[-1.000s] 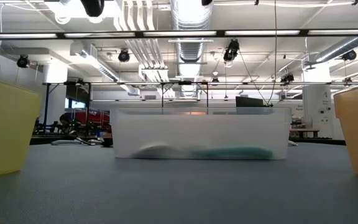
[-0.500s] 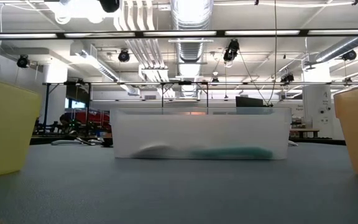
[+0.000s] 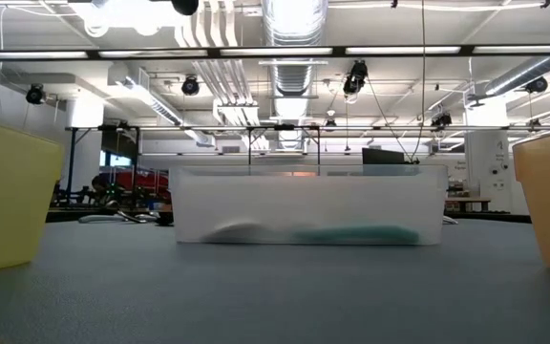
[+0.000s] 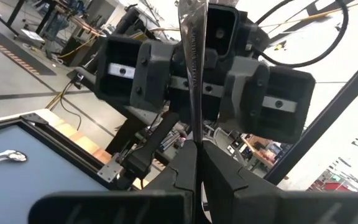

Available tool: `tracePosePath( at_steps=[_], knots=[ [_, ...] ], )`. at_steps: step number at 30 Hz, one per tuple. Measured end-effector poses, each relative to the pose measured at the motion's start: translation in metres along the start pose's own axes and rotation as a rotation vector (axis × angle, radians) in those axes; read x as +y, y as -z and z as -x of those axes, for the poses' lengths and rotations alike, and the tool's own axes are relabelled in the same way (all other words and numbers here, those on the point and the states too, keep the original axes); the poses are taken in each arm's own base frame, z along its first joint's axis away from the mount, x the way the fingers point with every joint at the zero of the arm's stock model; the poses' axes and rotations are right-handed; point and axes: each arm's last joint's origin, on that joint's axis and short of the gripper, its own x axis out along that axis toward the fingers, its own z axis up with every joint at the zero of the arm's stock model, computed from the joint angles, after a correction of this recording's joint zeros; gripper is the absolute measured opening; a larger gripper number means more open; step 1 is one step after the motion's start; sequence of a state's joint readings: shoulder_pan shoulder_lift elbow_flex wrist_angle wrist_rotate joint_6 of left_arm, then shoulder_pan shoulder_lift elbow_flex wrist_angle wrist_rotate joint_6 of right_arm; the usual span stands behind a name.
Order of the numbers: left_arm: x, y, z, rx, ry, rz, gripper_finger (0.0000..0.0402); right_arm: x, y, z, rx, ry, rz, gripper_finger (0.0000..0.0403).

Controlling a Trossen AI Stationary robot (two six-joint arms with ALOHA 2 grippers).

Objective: Sort silverware by color (type)
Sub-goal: Put the black spoon into the orange bin

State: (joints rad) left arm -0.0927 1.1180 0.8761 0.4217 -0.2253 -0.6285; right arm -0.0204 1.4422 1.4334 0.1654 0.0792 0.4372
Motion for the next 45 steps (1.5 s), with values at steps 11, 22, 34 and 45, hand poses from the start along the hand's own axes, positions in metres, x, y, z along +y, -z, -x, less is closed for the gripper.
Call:
tracePosePath(
  at_steps=[11, 22, 34, 45],
  knots=[
    [-0.002, -0.001, -0.008, -0.003, -0.001, -0.017, 0.0, 0.0, -0.001, 0.001, -0.002, -0.001, 0.03, 0.0133],
    [-0.002, -0.001, -0.008, -0.004, -0.003, -0.02, 0.0002, 0.001, -0.001, 0.001, 0.001, -0.017, 0.041, 0.0013],
    [-0.001, -0.004, -0.007, -0.008, -0.005, -0.043, 0.0001, 0.001, -0.003, 0.003, 0.004, -0.01, 0.044, 0.0009],
    [-0.003, -0.012, 0.009, 0.039, -0.034, -0.082, 0.0001, 0.001, -0.002, 0.043, 0.255, 0.173, -0.011, 0.0008]
  ],
)
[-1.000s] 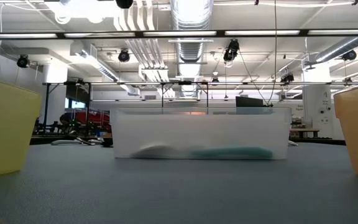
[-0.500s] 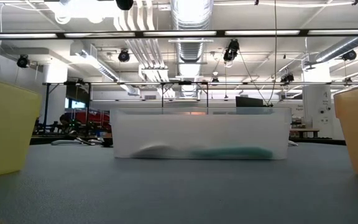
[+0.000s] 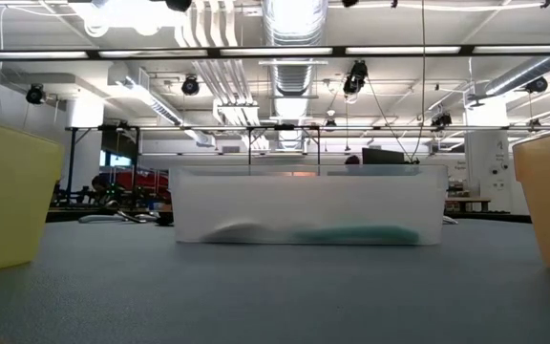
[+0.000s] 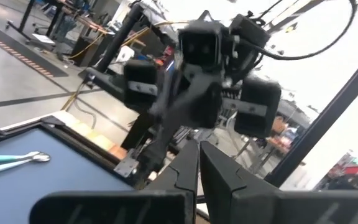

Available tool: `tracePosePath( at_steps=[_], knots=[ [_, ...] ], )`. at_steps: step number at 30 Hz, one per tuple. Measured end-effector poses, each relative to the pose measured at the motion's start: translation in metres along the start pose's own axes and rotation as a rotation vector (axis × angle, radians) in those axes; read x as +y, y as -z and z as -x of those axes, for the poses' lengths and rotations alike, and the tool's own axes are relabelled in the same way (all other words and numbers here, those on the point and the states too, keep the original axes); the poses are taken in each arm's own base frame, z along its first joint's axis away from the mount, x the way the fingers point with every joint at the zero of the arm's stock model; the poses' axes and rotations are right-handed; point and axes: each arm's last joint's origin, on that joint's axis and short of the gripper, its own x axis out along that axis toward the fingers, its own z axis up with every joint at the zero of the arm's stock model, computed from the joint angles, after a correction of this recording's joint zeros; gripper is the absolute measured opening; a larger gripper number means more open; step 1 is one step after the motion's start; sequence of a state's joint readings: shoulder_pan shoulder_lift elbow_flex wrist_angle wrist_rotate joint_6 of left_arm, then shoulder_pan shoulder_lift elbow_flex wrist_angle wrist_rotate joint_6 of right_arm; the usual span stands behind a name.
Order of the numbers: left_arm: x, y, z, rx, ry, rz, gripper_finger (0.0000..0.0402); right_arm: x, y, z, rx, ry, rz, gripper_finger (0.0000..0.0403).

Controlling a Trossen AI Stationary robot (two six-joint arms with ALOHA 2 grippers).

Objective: Sort silverware by color (type)
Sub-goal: Put the black spoon into the orange bin

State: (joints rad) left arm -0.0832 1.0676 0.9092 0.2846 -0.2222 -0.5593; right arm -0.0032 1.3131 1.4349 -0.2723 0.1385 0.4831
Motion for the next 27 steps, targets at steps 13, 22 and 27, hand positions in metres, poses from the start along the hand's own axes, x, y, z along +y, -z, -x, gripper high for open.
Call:
tracePosePath(
  at_steps=[13, 22, 27],
  knots=[
    [0.002, -0.009, 0.028, 0.085, -0.055, -0.066, 0.0, 0.034, 0.093, 0.047, 0.777, 0.244, -0.37, 0.0008],
    [-0.001, -0.021, 0.046, 0.058, -0.035, -0.168, 0.0, 0.071, 0.171, 0.05, 1.005, 0.395, -0.408, 0.0008],
    [-0.003, -0.028, 0.051, 0.082, -0.048, -0.192, 0.0, 0.075, 0.223, 0.042, 1.181, 0.518, -0.388, 0.0009]
  ],
)
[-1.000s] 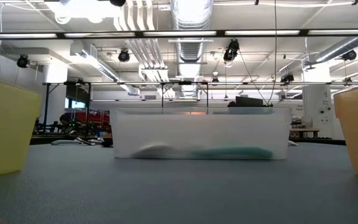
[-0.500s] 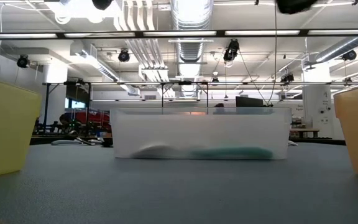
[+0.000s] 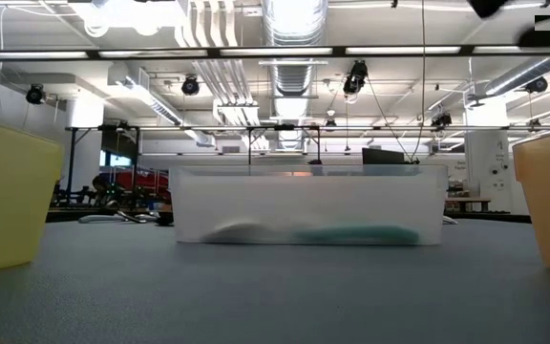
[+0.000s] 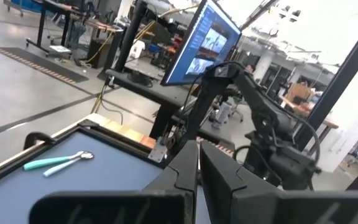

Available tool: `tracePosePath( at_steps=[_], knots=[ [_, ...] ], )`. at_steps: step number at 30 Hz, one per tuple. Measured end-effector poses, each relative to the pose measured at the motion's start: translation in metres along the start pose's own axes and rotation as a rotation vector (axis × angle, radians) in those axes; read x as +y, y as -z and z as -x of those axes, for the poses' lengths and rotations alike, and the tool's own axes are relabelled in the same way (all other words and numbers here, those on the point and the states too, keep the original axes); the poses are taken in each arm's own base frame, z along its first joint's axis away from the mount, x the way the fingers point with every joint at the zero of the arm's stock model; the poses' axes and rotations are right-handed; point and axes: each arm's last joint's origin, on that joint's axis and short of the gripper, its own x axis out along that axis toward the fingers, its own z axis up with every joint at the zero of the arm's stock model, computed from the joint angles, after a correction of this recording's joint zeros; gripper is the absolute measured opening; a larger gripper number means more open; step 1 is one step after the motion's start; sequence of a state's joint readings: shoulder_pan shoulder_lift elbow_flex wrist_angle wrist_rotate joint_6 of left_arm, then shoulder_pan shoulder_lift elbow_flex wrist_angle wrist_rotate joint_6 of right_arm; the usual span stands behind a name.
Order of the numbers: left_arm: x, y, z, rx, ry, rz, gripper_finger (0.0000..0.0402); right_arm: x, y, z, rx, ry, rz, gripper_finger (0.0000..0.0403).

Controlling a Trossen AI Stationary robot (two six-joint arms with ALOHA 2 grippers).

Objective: Sort silverware by color (type)
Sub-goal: Put the black spoon into the orange bin

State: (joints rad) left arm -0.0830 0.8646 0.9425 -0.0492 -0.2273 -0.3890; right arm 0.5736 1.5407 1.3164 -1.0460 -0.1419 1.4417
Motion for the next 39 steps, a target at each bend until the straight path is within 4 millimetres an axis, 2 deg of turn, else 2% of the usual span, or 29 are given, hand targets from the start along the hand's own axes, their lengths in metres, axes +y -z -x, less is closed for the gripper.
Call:
tracePosePath(
  at_steps=[5, 8, 13, 18, 25, 33, 39],
  knots=[
    [0.002, 0.001, 0.002, 0.043, -0.043, -0.017, 0.0, 0.008, 0.006, -0.029, 0.169, 0.065, 0.059, 0.002],
    [0.006, 0.007, 0.003, 0.083, -0.115, -0.036, 0.0005, 0.011, 0.006, -0.037, 0.228, 0.072, 0.104, 0.004],
    [0.012, 0.015, 0.005, 0.153, -0.225, -0.074, 0.0028, 0.011, 0.0, -0.031, 0.225, 0.049, 0.169, 0.0083],
    [0.026, 0.023, 0.007, 0.222, -0.382, -0.091, 0.0055, -0.004, -0.017, -0.008, 0.165, 0.069, 0.187, 0.0119],
    [0.077, 0.036, 0.009, 0.43, -0.707, 0.02, 0.007, -0.034, -0.068, 0.032, -0.06, 0.082, 0.22, 0.0134],
    [0.155, 0.046, -0.012, 0.619, -0.903, 0.18, 0.0071, -0.088, -0.142, 0.072, -0.261, 0.096, 0.218, 0.0127],
    [0.202, 0.067, -0.026, 0.753, -1.02, 0.233, 0.0071, -0.125, -0.181, 0.09, -0.353, 0.091, 0.21, 0.0118]
  ],
)
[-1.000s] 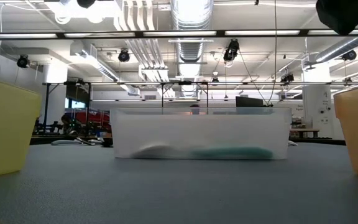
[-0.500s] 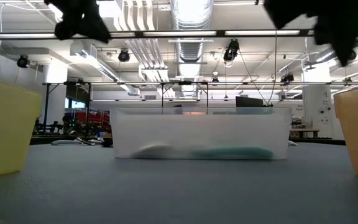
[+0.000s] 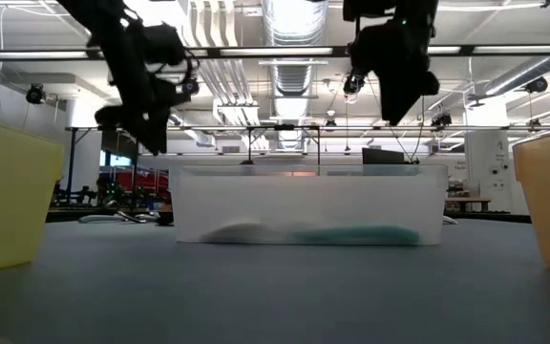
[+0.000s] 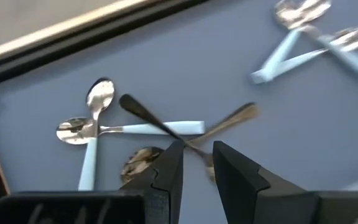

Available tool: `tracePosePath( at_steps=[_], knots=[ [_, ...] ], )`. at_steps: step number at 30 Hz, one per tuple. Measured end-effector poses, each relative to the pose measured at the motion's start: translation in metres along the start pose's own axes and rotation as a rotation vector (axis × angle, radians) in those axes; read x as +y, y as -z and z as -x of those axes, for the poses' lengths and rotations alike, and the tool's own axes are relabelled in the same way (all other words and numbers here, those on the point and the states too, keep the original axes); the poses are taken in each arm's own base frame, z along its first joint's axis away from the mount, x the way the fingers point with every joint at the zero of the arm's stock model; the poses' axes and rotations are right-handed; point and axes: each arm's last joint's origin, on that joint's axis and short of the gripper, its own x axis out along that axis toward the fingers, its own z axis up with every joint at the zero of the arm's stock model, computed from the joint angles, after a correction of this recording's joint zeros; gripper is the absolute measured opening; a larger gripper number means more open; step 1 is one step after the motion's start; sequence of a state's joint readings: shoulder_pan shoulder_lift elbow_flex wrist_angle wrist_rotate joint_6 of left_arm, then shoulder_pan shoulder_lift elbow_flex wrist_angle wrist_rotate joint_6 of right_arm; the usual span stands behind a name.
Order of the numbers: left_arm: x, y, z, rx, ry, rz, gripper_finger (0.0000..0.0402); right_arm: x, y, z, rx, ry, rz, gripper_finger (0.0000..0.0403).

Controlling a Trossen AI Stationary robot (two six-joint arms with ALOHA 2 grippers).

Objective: Sort silverware by color (type)
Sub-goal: Put the black spoon into the orange bin

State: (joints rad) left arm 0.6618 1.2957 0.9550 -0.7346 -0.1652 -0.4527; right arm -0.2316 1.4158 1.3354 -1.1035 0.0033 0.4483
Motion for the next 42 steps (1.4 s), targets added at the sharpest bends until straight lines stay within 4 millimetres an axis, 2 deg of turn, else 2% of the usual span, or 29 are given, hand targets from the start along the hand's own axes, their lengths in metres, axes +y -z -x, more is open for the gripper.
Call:
tracePosePath(
  at_steps=[6, 11, 18, 24, 32, 36, 42],
  knots=[
    [0.004, -0.003, -0.043, 0.121, -0.077, 0.004, 0.0071, -0.028, -0.021, 0.001, -0.099, 0.001, 0.024, 0.011],
    [0.005, -0.007, -0.064, 0.197, -0.082, 0.008, 0.0071, -0.039, -0.031, 0.002, -0.161, 0.006, 0.073, 0.011],
    [-0.004, -0.035, -0.07, 0.182, -0.057, -0.075, 0.0071, -0.049, -0.038, 0.004, -0.212, 0.013, 0.093, 0.0112],
    [0.008, -0.055, -0.075, 0.228, -0.086, -0.111, 0.0071, -0.056, -0.043, 0.005, -0.251, 0.013, 0.038, 0.0108],
    [0.036, -0.049, -0.087, 0.305, -0.1, -0.058, 0.0071, -0.061, -0.051, 0.007, -0.32, 0.004, -0.007, 0.0109],
    [0.047, -0.05, -0.093, 0.302, -0.045, -0.016, 0.0071, -0.063, -0.056, 0.009, -0.365, -0.001, -0.014, 0.0107],
    [0.053, -0.051, -0.108, 0.326, -0.042, -0.033, 0.0071, -0.067, -0.059, 0.01, -0.399, -0.002, -0.037, 0.0109]
  ],
)
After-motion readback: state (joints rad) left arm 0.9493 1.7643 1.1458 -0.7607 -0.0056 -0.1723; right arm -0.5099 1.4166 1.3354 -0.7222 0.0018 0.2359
